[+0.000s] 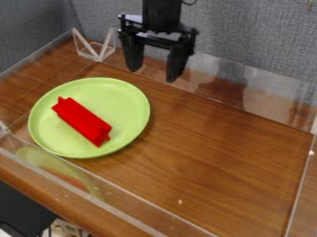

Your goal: Move the red object from the green plate to the table

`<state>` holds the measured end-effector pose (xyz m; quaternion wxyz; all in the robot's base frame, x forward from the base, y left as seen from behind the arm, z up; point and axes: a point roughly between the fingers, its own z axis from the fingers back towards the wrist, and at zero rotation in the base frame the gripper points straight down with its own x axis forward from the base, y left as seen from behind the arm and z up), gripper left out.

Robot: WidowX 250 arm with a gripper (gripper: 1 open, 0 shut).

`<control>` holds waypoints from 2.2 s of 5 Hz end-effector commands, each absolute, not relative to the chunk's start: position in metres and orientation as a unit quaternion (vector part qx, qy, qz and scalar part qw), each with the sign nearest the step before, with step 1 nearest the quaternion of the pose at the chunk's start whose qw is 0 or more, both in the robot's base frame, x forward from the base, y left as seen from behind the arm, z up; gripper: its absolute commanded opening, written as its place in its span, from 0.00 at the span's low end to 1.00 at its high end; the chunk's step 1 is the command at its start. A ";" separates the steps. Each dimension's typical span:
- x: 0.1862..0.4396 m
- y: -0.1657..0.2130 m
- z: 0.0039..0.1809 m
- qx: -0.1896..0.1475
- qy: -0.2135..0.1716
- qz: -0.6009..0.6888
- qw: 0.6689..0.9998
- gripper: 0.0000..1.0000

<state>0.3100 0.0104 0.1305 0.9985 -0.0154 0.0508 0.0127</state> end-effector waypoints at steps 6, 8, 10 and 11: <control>0.293 -0.013 0.159 -0.015 0.025 0.017 0.999 1.00; 0.301 0.004 0.141 -0.007 0.019 0.034 0.999 1.00; 0.302 0.003 0.136 -0.010 0.030 0.032 0.999 1.00; 0.307 0.002 0.139 -0.012 0.033 0.025 0.999 1.00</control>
